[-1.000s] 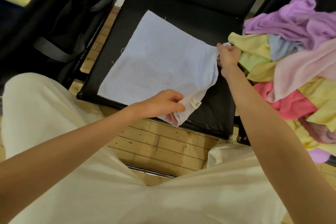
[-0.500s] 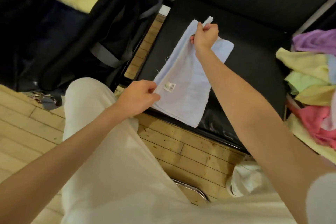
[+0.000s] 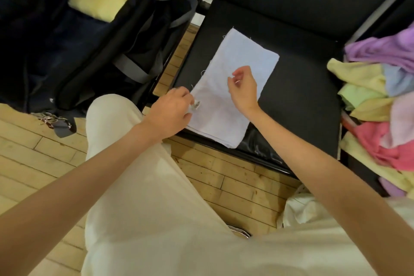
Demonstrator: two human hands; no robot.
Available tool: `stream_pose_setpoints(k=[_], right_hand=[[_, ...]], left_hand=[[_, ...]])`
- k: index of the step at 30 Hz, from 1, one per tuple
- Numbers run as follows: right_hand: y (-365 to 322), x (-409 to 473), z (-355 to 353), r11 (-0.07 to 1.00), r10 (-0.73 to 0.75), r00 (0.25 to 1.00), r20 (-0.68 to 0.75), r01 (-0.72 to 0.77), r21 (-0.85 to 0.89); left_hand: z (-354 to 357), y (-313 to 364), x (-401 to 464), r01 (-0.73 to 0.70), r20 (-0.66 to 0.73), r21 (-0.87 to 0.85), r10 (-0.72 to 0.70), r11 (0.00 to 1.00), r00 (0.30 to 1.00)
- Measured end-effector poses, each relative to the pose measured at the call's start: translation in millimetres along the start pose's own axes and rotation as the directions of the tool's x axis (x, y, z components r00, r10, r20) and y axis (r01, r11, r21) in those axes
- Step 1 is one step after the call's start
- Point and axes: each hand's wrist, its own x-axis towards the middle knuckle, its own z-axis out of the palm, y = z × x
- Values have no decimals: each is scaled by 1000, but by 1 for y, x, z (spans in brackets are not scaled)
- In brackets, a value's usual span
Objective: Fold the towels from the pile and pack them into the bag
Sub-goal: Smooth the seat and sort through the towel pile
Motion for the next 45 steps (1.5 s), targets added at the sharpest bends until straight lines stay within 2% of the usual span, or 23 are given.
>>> stream_pose_setpoints(k=[2,4,7,9,11,13,15,19,21,23,25,27,29,32,36,41,45], right_hand=[[7,-44,-22,968,-163,976,148,187,-166],[17,-82,-40,885,-273,909,315,366,-289],[37,-119,-54,755,-263,815,516,507,-416],[52,-131,-57,638,-278,798,535,570,-518],[62,-135,-62,546,-345,797,496,601,-585],[69,-136,-70,504,-426,788,445,615,-606],[72,-136,-80,537,-448,784,430,620,-572],[60,-133,-100,855,-192,902,387,347,-385],[55,-129,-107,926,-142,918,370,256,-279],[54,-128,-113,959,-89,932,353,176,-222],[53,-129,-119,979,-21,945,326,86,-185],[56,-130,-125,990,33,959,282,8,-140],[59,-129,-131,994,79,970,231,-61,-85],[62,-123,-135,994,109,987,117,-110,6],[62,-101,-128,989,145,987,-66,-146,-11],[67,-65,-107,962,210,965,-159,-233,-143],[73,-46,-94,914,230,961,-154,-268,-304]], left_hand=[[2,2,-1,-122,79,33,119,992,990],[5,7,-4,-172,178,69,157,983,971],[9,17,-9,-115,270,67,93,991,958],[11,25,-12,-83,280,52,66,995,958],[13,35,-16,-99,279,25,88,995,956],[18,47,-19,-153,276,55,132,987,952],[25,56,-19,-185,258,121,149,975,954],[36,71,-13,-167,199,223,122,960,972],[40,76,-11,-149,153,261,112,954,982],[43,77,-11,-147,82,205,132,968,988],[37,78,-10,-98,41,28,97,995,994],[27,78,-7,9,95,-181,9,983,995],[15,81,-2,67,151,-383,-9,921,988],[6,88,9,163,131,-620,-104,767,986],[16,93,42,246,57,-696,-290,674,955],[37,89,80,383,59,-742,-515,551,855],[48,79,94,387,-5,-629,-501,674,866]])
